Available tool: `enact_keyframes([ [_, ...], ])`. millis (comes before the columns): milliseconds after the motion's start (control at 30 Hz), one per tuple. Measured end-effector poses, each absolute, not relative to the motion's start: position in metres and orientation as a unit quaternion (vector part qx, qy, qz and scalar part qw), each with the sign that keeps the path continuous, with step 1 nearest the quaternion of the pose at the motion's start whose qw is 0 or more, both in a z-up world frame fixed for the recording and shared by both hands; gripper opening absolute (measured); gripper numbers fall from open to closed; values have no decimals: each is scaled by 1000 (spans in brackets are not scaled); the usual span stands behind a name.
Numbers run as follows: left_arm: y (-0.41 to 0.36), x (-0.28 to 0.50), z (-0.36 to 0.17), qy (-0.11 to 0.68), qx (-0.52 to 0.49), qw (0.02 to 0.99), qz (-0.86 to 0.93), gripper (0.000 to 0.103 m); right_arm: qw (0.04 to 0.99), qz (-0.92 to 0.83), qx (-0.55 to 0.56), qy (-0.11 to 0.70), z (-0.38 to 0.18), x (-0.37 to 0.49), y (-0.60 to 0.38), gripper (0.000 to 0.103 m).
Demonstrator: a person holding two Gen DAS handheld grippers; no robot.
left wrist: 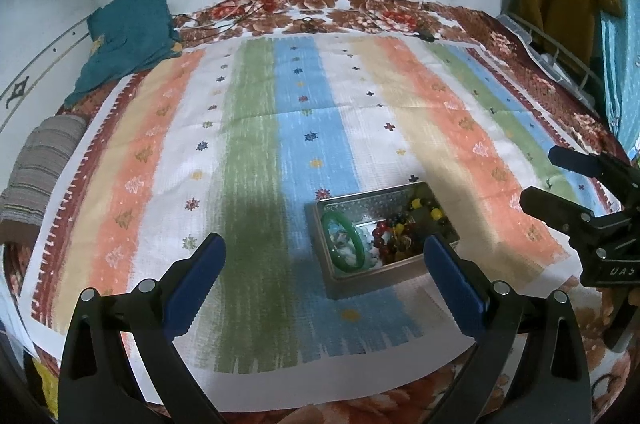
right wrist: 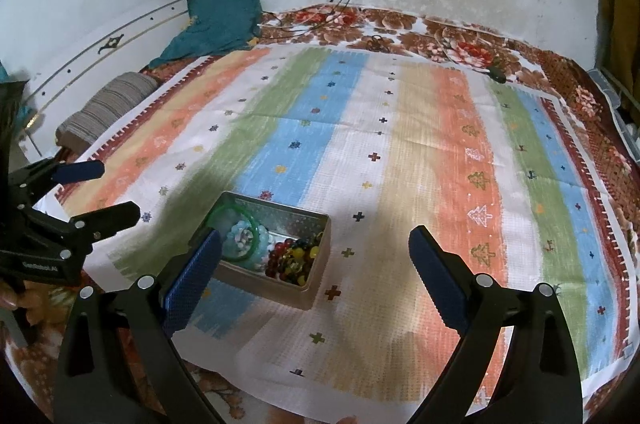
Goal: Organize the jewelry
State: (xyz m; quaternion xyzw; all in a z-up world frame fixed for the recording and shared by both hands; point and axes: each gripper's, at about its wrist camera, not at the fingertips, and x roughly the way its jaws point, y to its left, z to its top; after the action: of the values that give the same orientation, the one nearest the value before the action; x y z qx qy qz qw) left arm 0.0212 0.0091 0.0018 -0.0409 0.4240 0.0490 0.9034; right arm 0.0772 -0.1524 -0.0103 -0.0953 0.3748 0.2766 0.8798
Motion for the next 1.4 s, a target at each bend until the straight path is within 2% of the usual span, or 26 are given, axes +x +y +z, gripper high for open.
enact_keyframes([
  [1400, -5, 10, 22, 363, -24, 931, 24, 97, 888, 295, -92, 340, -2, 64, -156, 96],
])
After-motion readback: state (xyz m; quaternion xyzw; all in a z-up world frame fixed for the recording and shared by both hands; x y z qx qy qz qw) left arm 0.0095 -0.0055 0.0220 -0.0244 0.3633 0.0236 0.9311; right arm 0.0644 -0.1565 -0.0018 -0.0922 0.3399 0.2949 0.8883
